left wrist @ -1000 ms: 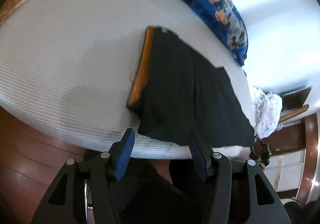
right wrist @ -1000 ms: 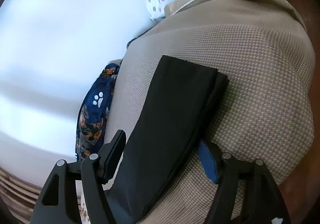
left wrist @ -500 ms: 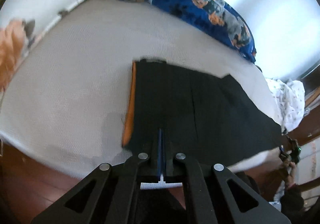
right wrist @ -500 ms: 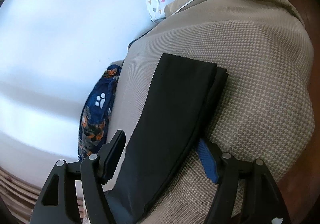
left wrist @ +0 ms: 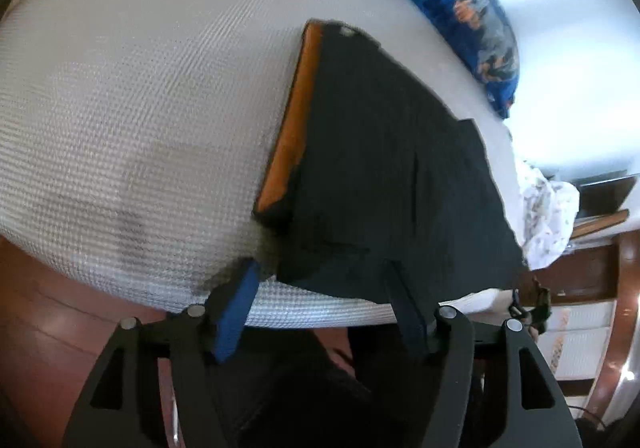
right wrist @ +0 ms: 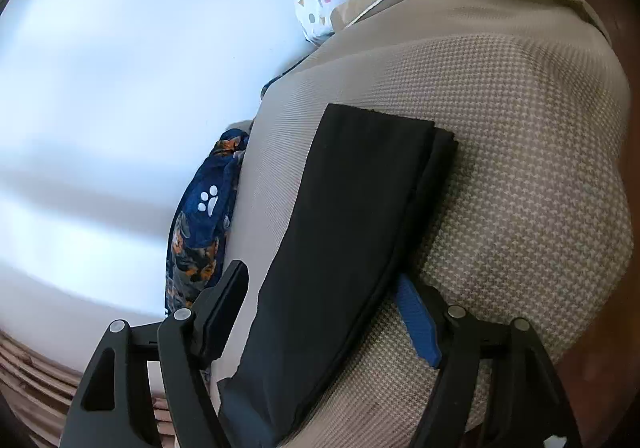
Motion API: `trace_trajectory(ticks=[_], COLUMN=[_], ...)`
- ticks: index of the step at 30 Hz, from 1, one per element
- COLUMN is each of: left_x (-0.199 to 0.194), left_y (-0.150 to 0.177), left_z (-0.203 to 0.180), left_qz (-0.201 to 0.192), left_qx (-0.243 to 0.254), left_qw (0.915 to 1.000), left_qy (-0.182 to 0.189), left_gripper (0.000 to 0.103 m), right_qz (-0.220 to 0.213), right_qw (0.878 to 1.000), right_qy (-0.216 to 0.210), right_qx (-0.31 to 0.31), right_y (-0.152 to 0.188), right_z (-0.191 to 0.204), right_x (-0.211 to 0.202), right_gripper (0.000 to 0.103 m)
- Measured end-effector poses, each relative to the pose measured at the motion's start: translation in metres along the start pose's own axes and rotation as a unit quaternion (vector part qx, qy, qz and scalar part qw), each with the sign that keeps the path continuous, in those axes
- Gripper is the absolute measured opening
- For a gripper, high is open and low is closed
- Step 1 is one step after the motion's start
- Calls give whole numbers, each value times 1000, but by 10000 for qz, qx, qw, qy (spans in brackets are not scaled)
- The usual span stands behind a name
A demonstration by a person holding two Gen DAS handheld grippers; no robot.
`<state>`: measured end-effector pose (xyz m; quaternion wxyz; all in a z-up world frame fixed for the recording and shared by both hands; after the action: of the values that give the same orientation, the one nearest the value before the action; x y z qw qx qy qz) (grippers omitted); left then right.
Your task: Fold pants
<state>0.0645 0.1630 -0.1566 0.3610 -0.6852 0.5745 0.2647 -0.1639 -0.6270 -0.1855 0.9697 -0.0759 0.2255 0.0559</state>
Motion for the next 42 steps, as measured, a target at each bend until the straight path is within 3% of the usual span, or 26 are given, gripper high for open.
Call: trace_trajectory(ticks=[2, 4, 5, 6, 9, 13, 16, 19, 24, 26, 31, 35, 38, 42], left_x=[1, 7, 11, 15, 12, -14, -23, -23, 7, 8, 14, 14, 17, 18], left_y=[0, 2, 3, 5, 9, -3, -13, -18, -15, -13, -7, -9, -10, -13], left_z=[-4, -7, -9, -12, -28, -49, -56, -55, -26, -22, -35, -29, -31, -31], left_qz=[-32, -140, -122, -57, -253, -830, -1000, -1021, -689, -785, -783, -809, -804, -806], left_qx=[-45, 83, 171, 318, 575, 817, 832, 927, 839, 780, 1282, 1094, 1102, 1050], left_qw=[9994, 9994, 9996, 9994, 9971, 9918, 9896, 9881, 9862, 9869, 9728, 9772, 9769, 9777], left_qy=[333, 307, 182, -91, -440, -526, -611, -686, -1251, -1170, -1765, -1632, -1644, -1628], left_gripper=[68, 66, 38, 27, 26, 24, 24, 24, 24, 24, 24, 27, 27, 27], right_qz=[-2, -6, -13, -18, -9, -21, -74, -102, -125, -110, 15, 92, -175, -37], right_qw=[10000, 10000, 10000, 10000, 10000, 10000, 9999, 9999, 9999, 9999, 9993, 9959, 9943, 9970], right_qy=[-14, -4, 7, 9, 10, -8, -61, -88, -101, -100, -320, -641, -677, -539], right_qx=[41, 25, 18, 14, 7, 21, 30, -19, -30, -48, 205, 636, 809, 548], right_y=[1, 2, 2, 2, 3, 3, 5, 8, 9, 10, 4, -3, -12, -21], right_z=[-1, -1, -1, -1, -1, -1, -2, -3, -2, -1, -6, -19, -30, -25], right_x=[0, 0, 0, 0, 1, 1, 1, 0, 0, -1, -3, -9, -23, -18], right_gripper=[70, 71, 71, 72, 73, 75, 77, 77, 78, 78, 78, 79, 79, 80])
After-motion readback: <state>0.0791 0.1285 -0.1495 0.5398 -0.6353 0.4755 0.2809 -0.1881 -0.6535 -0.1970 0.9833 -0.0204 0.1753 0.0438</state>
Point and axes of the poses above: each gripper's, at about its wrist camera, not at the fingertips, and x roughly the way its jaws point, z to its left, y to its underside, the point moved 2 cm from there along x, roughly the way its jaws point, and after that the axes turned 4 degrees about x, right-handed, at the moved point
